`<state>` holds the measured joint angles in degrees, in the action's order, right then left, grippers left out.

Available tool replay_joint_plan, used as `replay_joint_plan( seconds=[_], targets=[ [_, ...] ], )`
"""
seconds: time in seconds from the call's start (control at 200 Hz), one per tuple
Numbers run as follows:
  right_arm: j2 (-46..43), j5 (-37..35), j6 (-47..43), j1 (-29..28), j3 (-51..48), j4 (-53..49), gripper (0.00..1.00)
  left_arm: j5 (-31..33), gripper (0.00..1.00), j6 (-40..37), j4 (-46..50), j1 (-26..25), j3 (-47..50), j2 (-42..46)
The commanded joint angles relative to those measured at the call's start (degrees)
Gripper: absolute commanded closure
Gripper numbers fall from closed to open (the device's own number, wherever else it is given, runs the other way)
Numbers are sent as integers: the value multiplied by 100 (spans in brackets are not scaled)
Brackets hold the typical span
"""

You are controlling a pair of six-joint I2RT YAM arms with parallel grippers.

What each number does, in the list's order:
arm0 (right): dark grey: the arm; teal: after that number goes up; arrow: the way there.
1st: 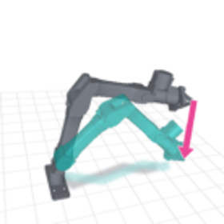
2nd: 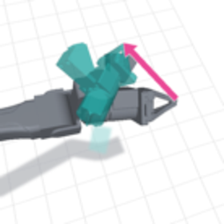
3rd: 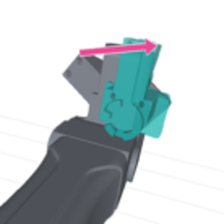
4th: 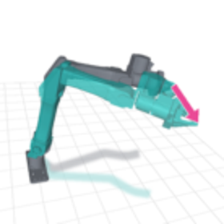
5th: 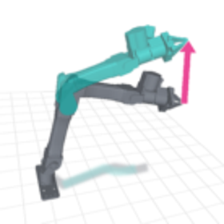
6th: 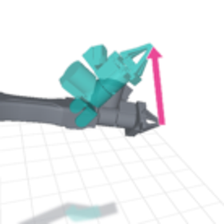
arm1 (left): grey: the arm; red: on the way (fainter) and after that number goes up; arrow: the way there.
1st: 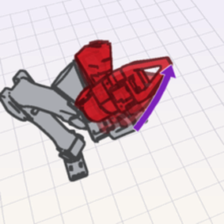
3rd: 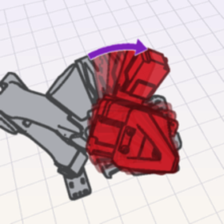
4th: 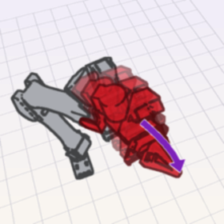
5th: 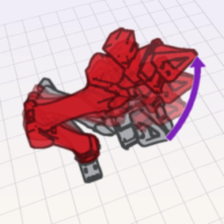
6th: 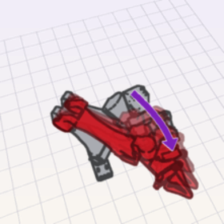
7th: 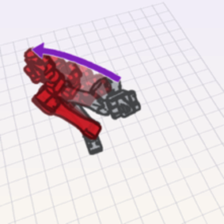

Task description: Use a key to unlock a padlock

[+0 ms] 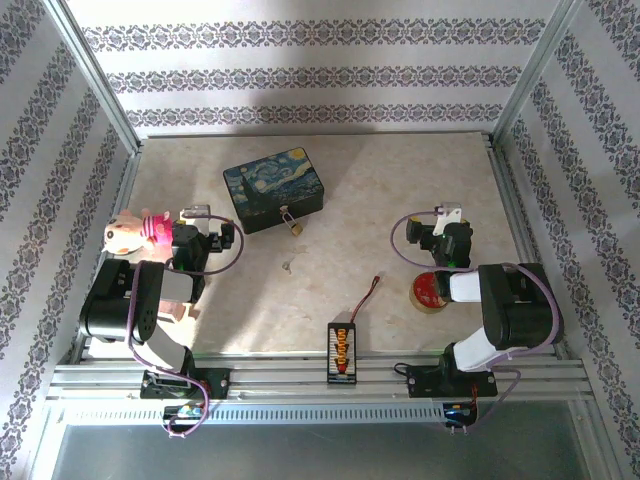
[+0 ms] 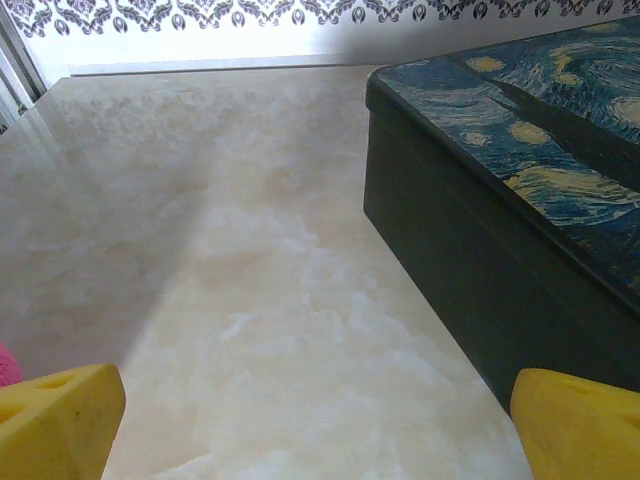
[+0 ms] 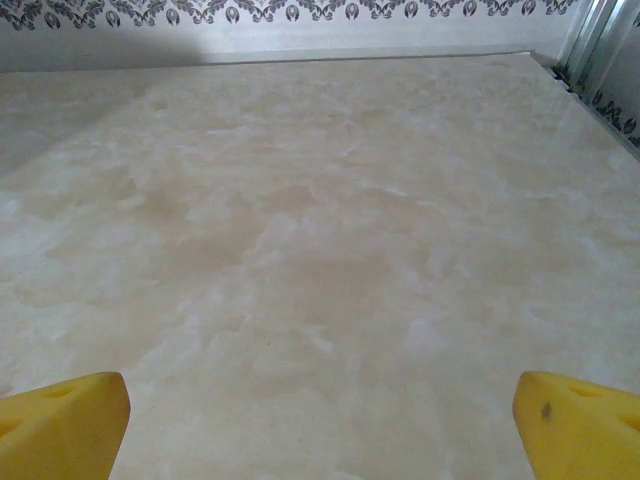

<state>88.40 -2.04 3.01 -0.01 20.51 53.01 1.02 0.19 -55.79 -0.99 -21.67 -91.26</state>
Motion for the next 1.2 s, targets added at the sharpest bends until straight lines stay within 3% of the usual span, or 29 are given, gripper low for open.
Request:
replay_joint_plan(
  seconds=[0.0,1.194],
  targets=[
    [-95,64,-45,-16,76,165,2,-84,1,-71,112,51,-47,-4],
    [-95,167,-74,-16,102,113,2,-84,1,-27,163,77,-65,3]
  ],
)
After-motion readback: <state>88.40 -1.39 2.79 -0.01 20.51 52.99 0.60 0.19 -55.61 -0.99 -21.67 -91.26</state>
